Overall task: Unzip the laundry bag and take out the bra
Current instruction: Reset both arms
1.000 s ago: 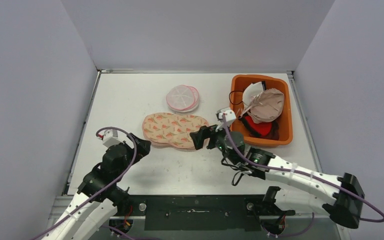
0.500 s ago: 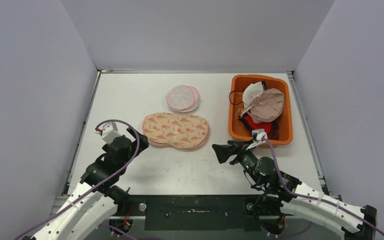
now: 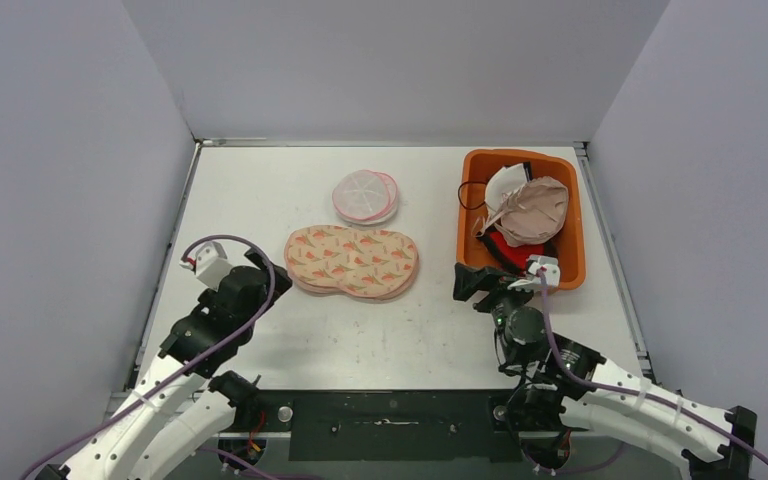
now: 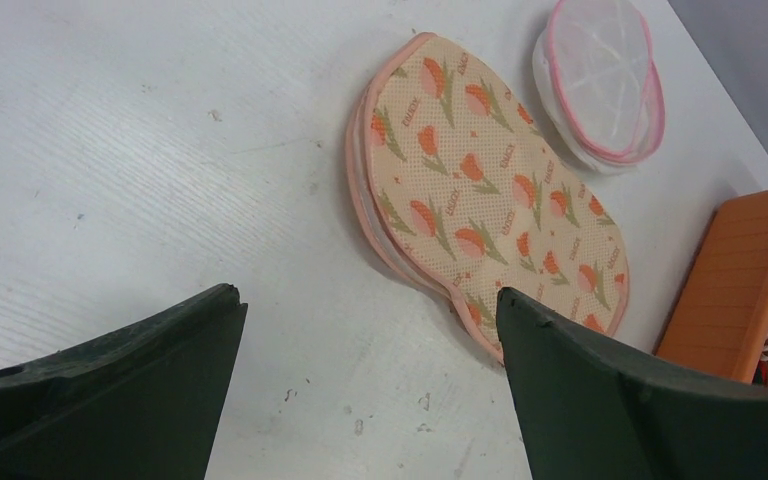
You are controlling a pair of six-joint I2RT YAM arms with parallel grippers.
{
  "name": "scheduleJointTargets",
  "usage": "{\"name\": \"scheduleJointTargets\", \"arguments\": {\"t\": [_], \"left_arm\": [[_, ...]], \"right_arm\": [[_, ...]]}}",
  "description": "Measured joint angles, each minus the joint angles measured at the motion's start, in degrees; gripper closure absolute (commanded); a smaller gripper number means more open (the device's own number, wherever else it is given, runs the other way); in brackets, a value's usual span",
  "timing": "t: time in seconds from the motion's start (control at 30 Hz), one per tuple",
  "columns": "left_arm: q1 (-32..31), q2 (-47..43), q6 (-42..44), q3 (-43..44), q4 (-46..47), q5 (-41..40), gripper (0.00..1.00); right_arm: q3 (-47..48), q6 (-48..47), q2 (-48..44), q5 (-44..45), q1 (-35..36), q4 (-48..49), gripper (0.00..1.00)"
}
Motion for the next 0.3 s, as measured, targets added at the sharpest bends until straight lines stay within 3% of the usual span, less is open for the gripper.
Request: {"name": "scheduleJointTargets", "arguments": {"t": [0.17,0.3], "left_arm": [[0.00,0.20,4.15,0.22,1.05,1.68,0.04],[0.00,-0.94,6.93,-0.83,3.41,3.58,0.04]], "right_arm": [[1.88,2.10,7.93,11.17,0.00,-6.73,0.10],[3.02,3.43,11.54,13.79,0.00,-10.62,0.10]]}}
